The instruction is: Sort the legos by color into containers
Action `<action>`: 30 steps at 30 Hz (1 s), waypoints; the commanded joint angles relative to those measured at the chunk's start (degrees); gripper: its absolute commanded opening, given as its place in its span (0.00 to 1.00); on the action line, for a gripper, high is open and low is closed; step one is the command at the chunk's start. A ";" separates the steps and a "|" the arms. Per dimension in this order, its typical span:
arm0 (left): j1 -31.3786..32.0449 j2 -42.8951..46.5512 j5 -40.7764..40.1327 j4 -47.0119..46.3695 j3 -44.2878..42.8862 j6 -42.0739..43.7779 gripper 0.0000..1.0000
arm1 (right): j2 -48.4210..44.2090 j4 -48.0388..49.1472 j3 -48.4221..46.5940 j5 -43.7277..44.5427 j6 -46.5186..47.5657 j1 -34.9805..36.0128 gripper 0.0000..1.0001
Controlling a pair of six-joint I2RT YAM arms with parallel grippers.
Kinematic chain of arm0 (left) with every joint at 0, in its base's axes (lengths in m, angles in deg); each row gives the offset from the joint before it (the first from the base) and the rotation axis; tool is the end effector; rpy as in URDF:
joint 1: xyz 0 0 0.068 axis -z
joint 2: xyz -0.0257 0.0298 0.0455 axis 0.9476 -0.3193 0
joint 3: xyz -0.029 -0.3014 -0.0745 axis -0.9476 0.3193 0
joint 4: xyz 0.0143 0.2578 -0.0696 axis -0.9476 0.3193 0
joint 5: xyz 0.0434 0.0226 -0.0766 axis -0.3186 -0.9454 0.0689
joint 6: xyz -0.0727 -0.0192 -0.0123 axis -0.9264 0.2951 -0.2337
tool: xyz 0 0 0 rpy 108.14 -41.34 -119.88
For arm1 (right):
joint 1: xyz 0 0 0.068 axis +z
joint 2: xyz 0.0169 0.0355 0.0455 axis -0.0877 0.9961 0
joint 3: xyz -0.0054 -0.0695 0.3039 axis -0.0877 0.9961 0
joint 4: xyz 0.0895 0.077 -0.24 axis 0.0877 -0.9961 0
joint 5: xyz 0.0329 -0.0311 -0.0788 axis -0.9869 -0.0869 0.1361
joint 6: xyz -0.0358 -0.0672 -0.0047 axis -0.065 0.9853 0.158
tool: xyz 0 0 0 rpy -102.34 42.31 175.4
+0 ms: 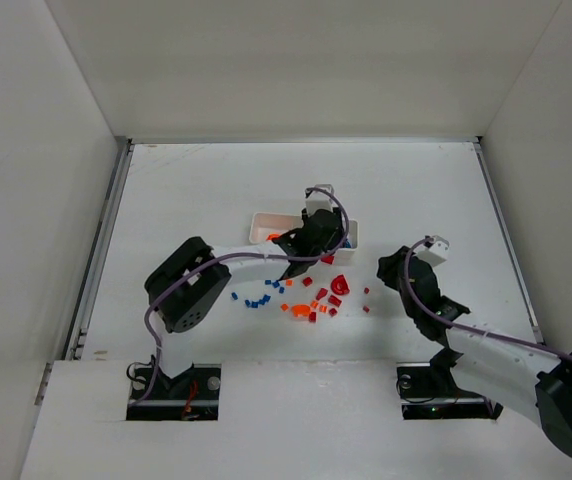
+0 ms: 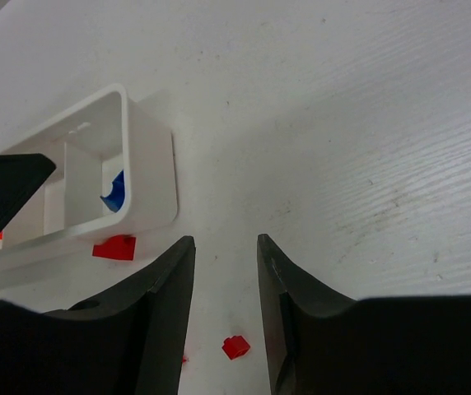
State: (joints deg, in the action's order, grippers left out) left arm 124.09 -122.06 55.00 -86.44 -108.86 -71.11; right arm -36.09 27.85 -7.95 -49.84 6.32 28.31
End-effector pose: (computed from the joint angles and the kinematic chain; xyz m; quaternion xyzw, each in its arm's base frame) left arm 0.3006 -0.3559 0.2310 0.0385 0.8143 -0.2649 0.5150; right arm 0.1718 0.0733 0.1898 0.2210 0.7991 0.1454 0.5399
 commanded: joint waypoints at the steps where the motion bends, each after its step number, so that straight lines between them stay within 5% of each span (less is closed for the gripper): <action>1: -0.28 9.68 -1.40 -1.93 5.05 0.74 0.38 | 1.07 3.72 -1.05 -0.22 1.59 1.06 0.37; 8: 1.56 26.20 -1.05 -0.88 23.32 1.36 0.29 | 4.15 2.67 -3.25 -4.26 3.18 8.61 0.27; 15: 6.66 37.29 -2.36 5.10 35.11 0.57 0.29 | 8.45 -5.23 -7.72 -4.35 3.18 16.00 0.50; 22: 11.66 40.72 -1.40 6.51 39.78 -2.69 0.36 | 14.26 -8.32 -12.39 -6.89 4.67 15.66 0.57; 30: 15.71 42.57 -0.52 8.09 40.13 -1.90 0.49 | 20.85 -12.62 -17.31 -11.91 6.78 13.81 0.50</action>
State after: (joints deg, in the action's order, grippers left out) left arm 138.90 -81.67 54.28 -78.66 -69.30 -72.77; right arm -16.70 17.03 -21.76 -59.70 11.59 42.56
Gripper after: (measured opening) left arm 0.473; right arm 0.503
